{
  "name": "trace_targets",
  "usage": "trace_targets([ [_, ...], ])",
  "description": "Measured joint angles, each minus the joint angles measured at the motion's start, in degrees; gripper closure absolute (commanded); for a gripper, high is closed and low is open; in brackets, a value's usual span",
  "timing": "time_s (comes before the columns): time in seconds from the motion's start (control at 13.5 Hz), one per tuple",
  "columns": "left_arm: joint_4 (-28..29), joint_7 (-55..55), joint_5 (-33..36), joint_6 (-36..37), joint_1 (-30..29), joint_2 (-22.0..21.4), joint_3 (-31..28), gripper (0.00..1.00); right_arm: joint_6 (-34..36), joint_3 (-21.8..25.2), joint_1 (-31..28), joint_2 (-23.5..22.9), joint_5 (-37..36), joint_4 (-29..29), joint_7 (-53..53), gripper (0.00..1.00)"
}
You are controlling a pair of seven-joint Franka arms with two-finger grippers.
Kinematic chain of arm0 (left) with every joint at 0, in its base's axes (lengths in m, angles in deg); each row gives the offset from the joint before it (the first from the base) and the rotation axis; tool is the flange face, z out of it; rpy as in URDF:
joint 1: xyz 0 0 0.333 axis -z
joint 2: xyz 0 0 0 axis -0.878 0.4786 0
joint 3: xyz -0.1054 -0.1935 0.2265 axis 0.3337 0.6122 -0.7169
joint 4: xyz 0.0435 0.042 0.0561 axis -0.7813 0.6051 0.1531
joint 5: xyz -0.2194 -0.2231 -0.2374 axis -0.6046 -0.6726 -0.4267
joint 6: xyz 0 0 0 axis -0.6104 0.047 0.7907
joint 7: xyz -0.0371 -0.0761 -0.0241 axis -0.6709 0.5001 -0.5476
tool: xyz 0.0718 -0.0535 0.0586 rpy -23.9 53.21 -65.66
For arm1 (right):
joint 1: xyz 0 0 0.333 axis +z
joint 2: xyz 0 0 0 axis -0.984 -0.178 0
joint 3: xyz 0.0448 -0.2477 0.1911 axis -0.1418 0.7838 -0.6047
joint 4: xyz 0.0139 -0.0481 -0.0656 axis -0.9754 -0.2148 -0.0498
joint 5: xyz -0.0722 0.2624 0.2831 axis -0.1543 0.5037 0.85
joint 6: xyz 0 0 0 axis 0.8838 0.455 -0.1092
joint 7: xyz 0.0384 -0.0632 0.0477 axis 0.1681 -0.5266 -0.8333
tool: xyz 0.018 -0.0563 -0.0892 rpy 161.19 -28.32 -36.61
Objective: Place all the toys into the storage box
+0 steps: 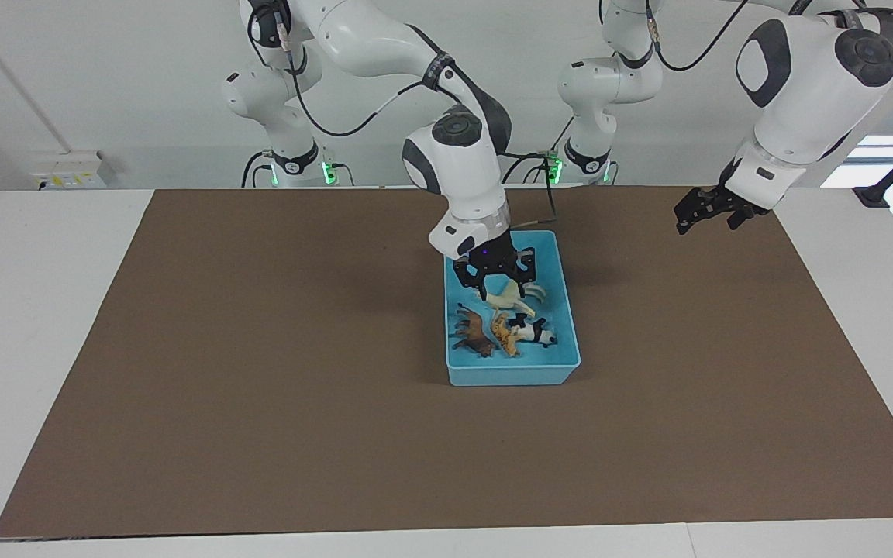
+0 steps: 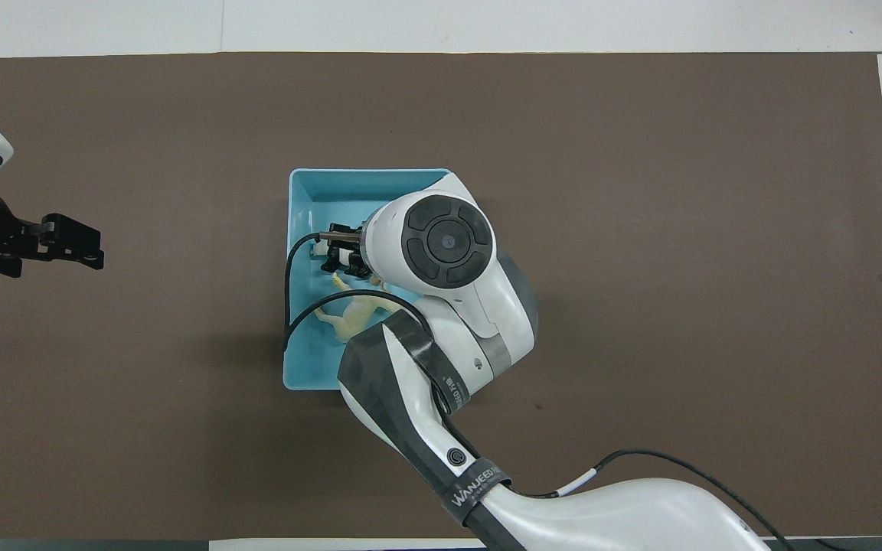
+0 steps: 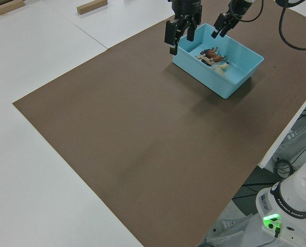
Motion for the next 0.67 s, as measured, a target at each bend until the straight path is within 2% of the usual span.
trace_targets([
  [0.22, 0.0, 0.0, 0.0, 0.22, 0.05, -0.02, 0.19, 0.0, 3.19, 0.5, -3.94, 1.58, -0.07, 0.41, -2.67, 0.0],
  [0.67, -0.06, 0.0, 0.0, 0.25, 0.18, -0.94, 0.11, 0.0, 21.02, 1.14, -14.47, 10.79, -0.11, 0.69, -23.76, 0.0],
])
